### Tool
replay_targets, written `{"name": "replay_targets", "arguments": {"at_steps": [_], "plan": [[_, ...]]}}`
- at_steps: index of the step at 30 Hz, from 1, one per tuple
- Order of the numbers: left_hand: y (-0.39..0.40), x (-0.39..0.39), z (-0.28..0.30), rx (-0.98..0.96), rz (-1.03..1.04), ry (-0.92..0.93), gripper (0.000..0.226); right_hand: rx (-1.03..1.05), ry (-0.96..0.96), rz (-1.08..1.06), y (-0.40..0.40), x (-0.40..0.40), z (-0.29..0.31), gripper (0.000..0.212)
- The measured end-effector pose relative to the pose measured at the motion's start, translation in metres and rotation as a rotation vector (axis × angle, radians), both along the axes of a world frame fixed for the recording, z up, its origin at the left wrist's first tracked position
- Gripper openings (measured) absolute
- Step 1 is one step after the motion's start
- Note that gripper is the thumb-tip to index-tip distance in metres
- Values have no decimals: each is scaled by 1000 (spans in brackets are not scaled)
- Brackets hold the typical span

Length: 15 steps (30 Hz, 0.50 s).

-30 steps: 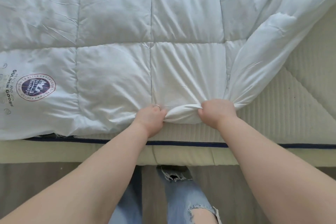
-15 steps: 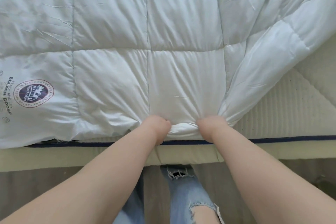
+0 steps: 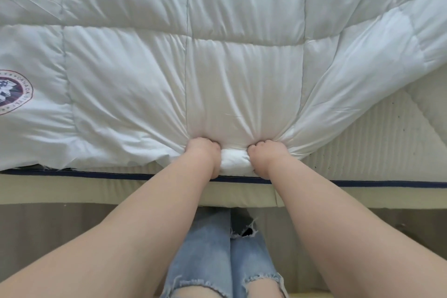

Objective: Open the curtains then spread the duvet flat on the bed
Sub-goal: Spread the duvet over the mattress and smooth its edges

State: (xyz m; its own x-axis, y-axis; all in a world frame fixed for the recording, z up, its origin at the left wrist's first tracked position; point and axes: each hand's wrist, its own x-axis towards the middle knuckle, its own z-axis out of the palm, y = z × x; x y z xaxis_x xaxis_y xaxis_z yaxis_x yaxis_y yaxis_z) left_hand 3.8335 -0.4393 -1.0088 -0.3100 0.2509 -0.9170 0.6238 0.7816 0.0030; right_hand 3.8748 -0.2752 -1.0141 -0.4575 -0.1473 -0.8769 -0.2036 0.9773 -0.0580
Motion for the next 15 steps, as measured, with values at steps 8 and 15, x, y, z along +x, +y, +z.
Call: {"name": "replay_targets", "arguments": {"at_steps": [8, 15], "plan": [[1, -12, 12, 52, -2, -69, 52, -50, -40, -24, 3, -8, 5, 40], [-4, 32, 22, 403, 93, 176, 37, -111, -69, -69, 8, -10, 4, 30]]}}
